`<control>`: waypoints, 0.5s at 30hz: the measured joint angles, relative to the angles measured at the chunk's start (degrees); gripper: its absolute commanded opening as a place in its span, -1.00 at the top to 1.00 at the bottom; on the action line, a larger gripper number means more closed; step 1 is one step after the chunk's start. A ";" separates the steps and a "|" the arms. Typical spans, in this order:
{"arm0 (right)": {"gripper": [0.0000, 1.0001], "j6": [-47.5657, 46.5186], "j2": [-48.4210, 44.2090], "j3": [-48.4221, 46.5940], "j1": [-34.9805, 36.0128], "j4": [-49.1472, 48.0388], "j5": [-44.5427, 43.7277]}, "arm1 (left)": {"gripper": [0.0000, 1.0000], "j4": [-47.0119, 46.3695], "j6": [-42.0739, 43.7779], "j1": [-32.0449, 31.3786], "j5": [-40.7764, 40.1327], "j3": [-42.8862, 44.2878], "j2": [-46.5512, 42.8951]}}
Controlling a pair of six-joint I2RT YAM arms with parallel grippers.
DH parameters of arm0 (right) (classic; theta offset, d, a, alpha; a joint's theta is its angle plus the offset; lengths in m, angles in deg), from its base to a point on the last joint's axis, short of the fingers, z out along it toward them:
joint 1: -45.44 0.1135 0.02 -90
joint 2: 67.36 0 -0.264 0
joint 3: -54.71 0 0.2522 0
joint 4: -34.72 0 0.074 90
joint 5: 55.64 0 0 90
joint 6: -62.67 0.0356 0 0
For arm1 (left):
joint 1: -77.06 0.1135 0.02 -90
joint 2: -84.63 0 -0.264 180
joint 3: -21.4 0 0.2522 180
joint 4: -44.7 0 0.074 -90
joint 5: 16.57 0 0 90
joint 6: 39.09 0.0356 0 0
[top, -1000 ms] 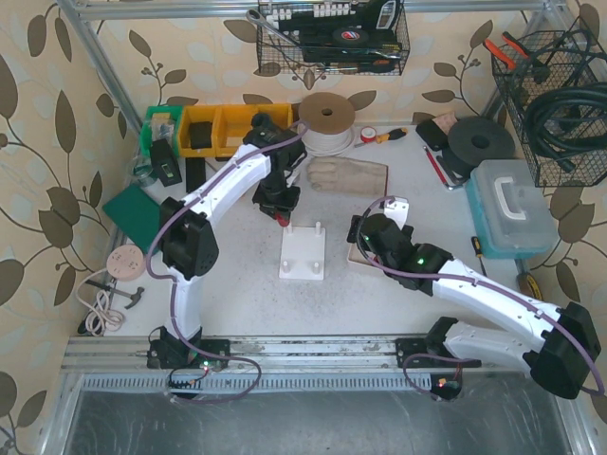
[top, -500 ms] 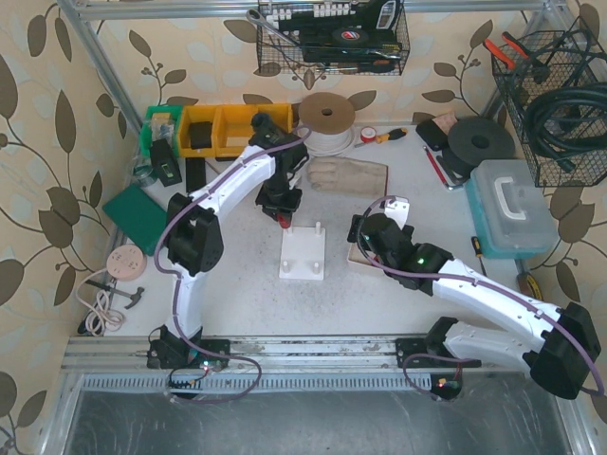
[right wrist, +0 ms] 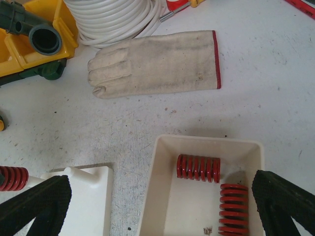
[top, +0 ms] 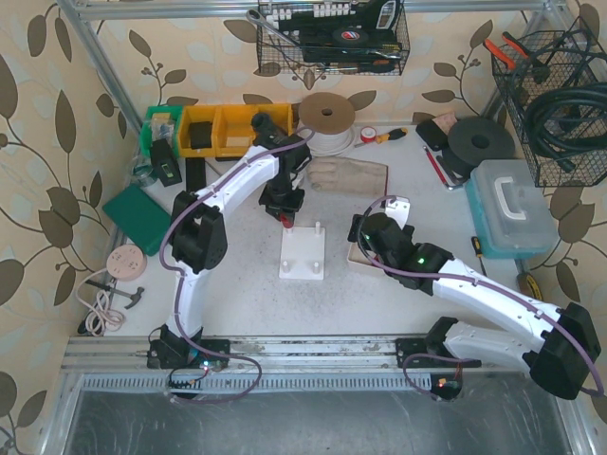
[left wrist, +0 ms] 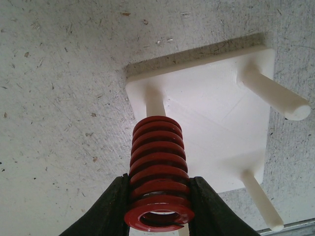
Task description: Install the large spring
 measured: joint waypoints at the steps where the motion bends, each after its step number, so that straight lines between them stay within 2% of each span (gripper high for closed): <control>1: -0.99 0.02 -0.02 0.00 -0.02 0.02 0.00 | 1.00 0.00 0.00 0.00 0.02 0.00 0.09; 15: -0.99 0.17 -0.02 0.00 -0.11 -0.11 0.00 | 1.00 0.72 0.28 0.37 -0.57 2.10 2.75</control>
